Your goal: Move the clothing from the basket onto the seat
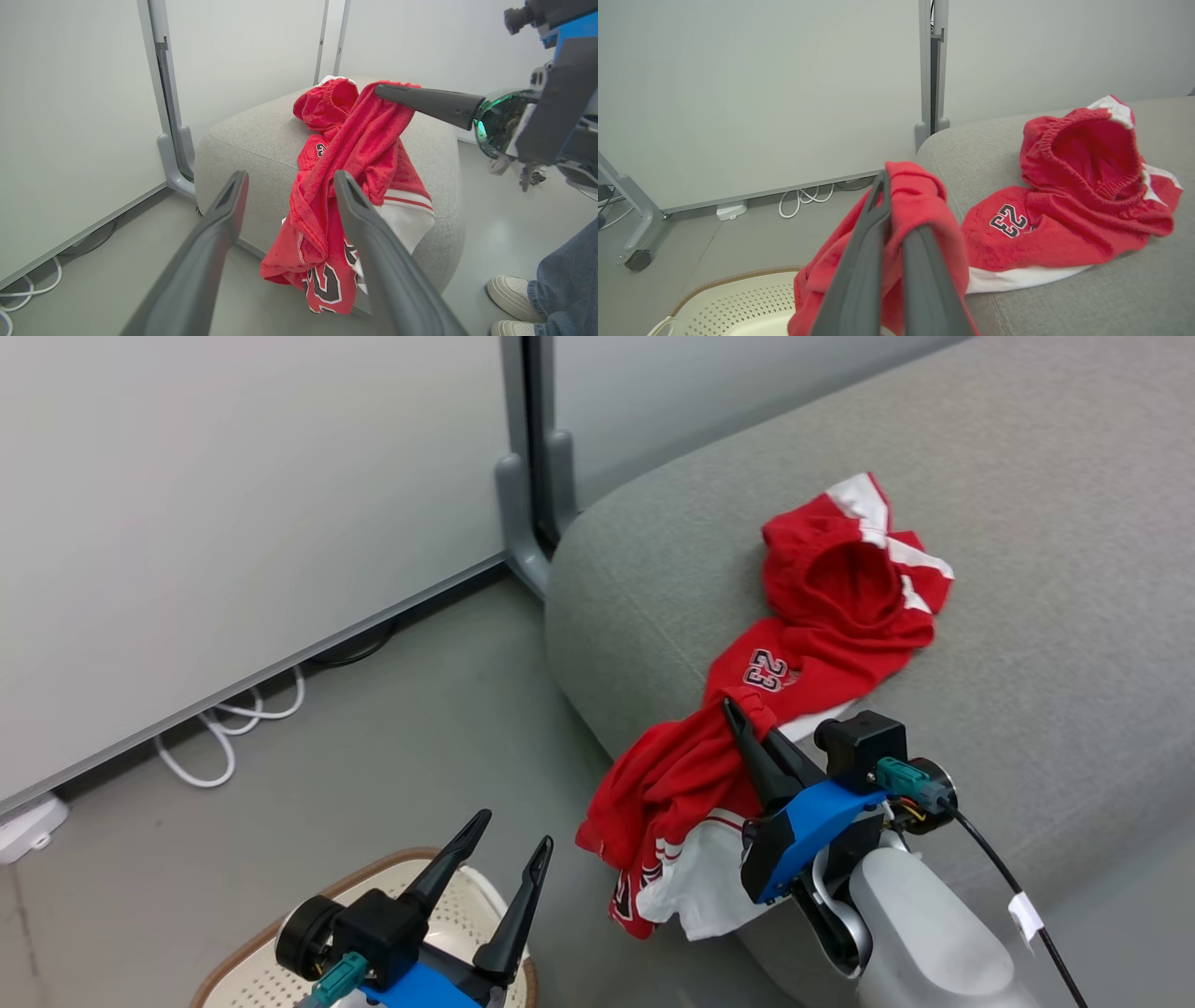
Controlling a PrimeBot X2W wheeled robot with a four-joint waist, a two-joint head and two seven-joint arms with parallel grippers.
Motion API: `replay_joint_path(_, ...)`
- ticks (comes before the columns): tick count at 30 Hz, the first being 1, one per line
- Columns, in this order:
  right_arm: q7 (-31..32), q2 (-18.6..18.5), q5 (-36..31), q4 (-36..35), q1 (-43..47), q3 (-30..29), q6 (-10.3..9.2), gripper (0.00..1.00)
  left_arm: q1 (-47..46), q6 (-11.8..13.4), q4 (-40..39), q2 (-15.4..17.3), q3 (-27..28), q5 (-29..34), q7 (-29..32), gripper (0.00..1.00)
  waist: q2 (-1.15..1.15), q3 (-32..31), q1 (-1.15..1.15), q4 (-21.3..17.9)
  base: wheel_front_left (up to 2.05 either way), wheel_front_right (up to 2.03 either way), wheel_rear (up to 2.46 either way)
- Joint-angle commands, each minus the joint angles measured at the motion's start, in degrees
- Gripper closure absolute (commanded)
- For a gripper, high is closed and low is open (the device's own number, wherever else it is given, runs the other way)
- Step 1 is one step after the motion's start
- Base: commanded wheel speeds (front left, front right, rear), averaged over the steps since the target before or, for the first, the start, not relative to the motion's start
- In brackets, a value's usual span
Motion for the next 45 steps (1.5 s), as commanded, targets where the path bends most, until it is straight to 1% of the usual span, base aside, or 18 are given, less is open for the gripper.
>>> replay_joint_path(1,-0.3,0.0,0.1,-0.1,0.6,-0.1,-0.02,1.00,-0.3,-0.2,-0.2,0.4,0.2,0.3,-0.2,0.00,0.00,0.4,0.00,-1.9,0.00,0.00,0.00)
replay_joint_path(4,-0.5,0.0,0.3,0.2,1.0,-0.3,-0.02,1.00,-0.7,-0.2,-0.1,0.5,0.0,0.4,-0.2,0.00,0.00,0.7,0.00,-2.9,0.00,0.00,0.00)
replay_joint_path(13,-0.7,0.0,0.7,0.1,1.2,-1.6,-0.02,1.00,-1.8,-0.2,0.4,1.0,-1.1,-0.2,-0.2,0.00,0.00,2.0,0.00,-3.2,0.00,0.00,0.00)
replay_joint_path(15,0.0,0.0,0.9,0.3,0.0,-2.3,-0.02,1.00,-2.0,-0.2,0.3,0.8,-1.0,-0.2,-0.2,0.00,0.00,2.4,0.00,-2.8,0.00,0.00,0.00)
replay_joint_path(18,1.2,0.0,-2.6,0.9,-4.6,-4.4,-0.02,1.00,-2.5,-0.2,-0.2,1.1,-0.8,0.3,-0.2,0.00,0.00,4.0,0.00,-2.4,0.00,0.00,0.00)
replay_joint_path(19,1.9,-0.6,-3.9,1.3,-6.5,-5.5,-0.02,1.00,-2.9,-0.2,-0.4,1.3,-0.9,0.5,-0.2,0.00,0.00,4.8,0.00,-2.1,0.00,0.00,0.00)
replay_joint_path(22,3.8,-2.7,-6.0,2.3,-13.3,-9.8,-0.03,1.00,-4.7,-0.2,-0.3,2.3,-2.1,0.9,-0.2,0.00,0.00,7.8,0.00,-0.7,0.00,0.00,0.00)
replay_joint_path(25,4.9,-6.1,-7.2,2.7,-21.1,-15.3,-0.03,1.00,-7.3,-0.2,-0.5,3.5,-3.4,1.1,-0.2,0.00,0.00,11.4,0.00,1.2,0.00,0.00,0.00)
replay_joint_path(28,6.1,-10.6,-8.1,3.2,-27.7,-20.4,-0.02,1.00,-10.5,-0.2,-1.0,4.5,-5.2,1.0,-0.2,0.00,0.00,15.5,0.00,3.7,0.00,0.00,0.00)
replay_joint_path(31,7.0,-16.1,-8.6,2.8,-33.5,-25.6,-0.02,1.00,-13.8,-0.2,-1.8,5.4,-7.0,1.1,-0.2,0.00,0.00,19.7,0.00,6.3,0.00,0.00,0.00)
replay_joint_path(34,7.4,-21.6,-8.7,2.1,-37.5,-31.5,-0.02,1.00,-16.9,-0.2,-3.1,6.3,-8.0,1.5,-0.2,0.00,0.00,24.0,0.00,8.4,0.00,0.00,0.00)
replay_joint_path(36,7.4,-24.1,-9.1,1.8,-38.8,-34.7,-0.02,1.00,-18.8,-0.2,-4.4,7.2,-8.0,1.9,-0.2,0.00,0.00,27.3,0.00,9.2,0.00,0.00,0.00)
replay_joint_path(40,7.0,-26.6,-9.4,3.5,-36.5,-38.1,-0.04,1.00,-21.8,-0.2,-6.6,8.9,-8.1,3.1,-0.2,0.00,0.00,32.8,0.00,10.4,0.00,0.00,0.00)
replay_joint_path(42,5.5,-25.9,-8.9,5.3,-34.9,-39.8,-0.03,1.00,-22.7,-0.1,-7.4,9.8,-7.6,3.6,-0.1,0.00,0.00,34.5,0.00,10.6,0.00,0.00,0.00)
replay_joint_path(45,2.8,-24.1,-8.4,9.1,-32.3,-42.5,-0.03,1.00,-23.3,0.1,-8.3,10.1,-7.4,3.7,-0.1,0.00,0.00,35.8,0.00,11.3,0.00,0.00,0.00)
